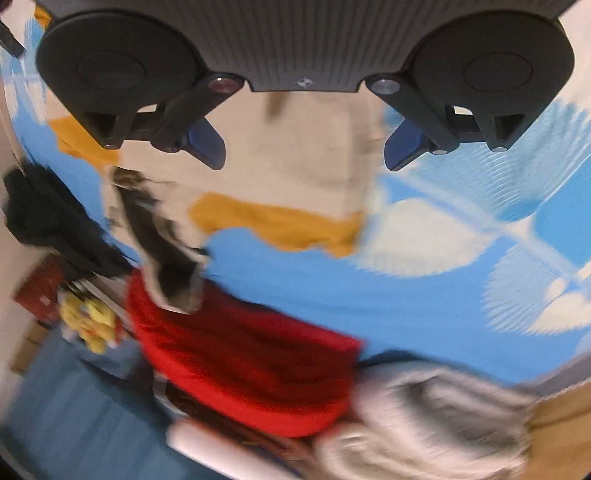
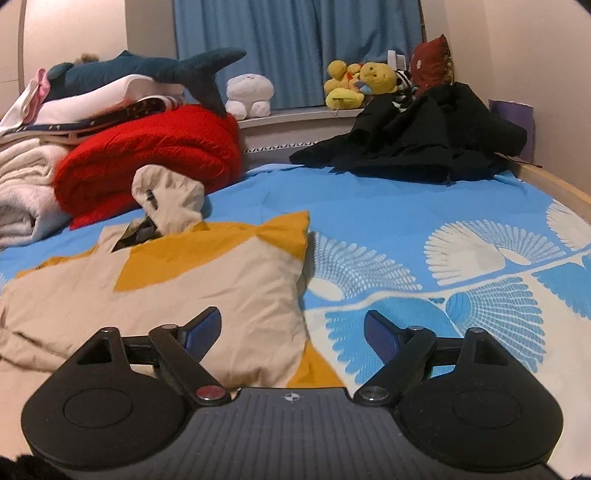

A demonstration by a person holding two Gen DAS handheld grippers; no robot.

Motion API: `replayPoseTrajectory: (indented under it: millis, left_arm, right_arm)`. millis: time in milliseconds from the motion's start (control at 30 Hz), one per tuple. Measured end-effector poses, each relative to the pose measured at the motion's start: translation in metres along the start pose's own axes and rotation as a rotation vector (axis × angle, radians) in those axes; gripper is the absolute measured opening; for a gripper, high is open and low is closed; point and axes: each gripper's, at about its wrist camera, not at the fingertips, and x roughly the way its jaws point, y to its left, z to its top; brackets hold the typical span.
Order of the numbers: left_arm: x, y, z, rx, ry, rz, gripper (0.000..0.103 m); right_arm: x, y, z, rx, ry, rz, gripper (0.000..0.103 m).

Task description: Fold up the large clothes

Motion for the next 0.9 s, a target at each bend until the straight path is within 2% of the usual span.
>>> replayPoseTrajectory:
  millis: [67,100,233,367,467,567,733,800,833,867,900]
  left_arm:
    - [0.001,-0.04,0.007,0.05,0.008,-0.064,0.095]
    - [0.002,-0.063,0.01,0.076,0.014,-0.092,0.095]
    - [0.013,-0.17,0.021,0.214,0.04,-0.229,0.095]
    - [0.037,-0.277,0.012,0.314,0.091,-0.3,0.095]
    - [0.071,-0.346,-0.012,0.399,0.144,-0.289,0.095]
    - [0.105,-0.393,-0.041,0.449,0.198,-0.269,0.095]
    - [0.152,-0.439,-0.077,0.496,0.236,-0.212,0.095]
    - [0.166,-0.449,-0.084,0.523,0.244,-0.188,0.095]
    - [0.173,-0.453,-0.087,0.54,0.254,-0.171,0.095]
    - [0.18,-0.459,-0.091,0.564,0.267,-0.155,0.095]
    - [0.189,-0.464,-0.095,0.592,0.277,-0.14,0.094]
  right_arm:
    - [0.012,-0.005,0.0,0.015,0.041,0.037,0.054]
    - [0.015,-0.009,-0.002,0.03,0.053,0.049,0.052]
    - [0.016,-0.032,-0.01,0.091,0.103,0.113,0.05]
    - [0.005,-0.037,-0.019,-0.084,0.115,0.238,0.052]
    - [0.009,-0.034,-0.032,-0.193,0.107,0.253,0.057]
    - [0.022,-0.03,-0.036,-0.206,0.079,0.257,0.063]
    - [0.037,-0.024,-0.038,-0.238,0.048,0.312,0.069]
    - [0.039,-0.022,-0.038,-0.256,0.011,0.313,0.067]
    - [0.042,-0.021,-0.038,-0.26,0.006,0.312,0.058]
    - [0.045,-0.021,-0.039,-0.266,0.018,0.315,0.019]
    - [0.05,-0.023,-0.04,-0.264,0.044,0.325,0.01]
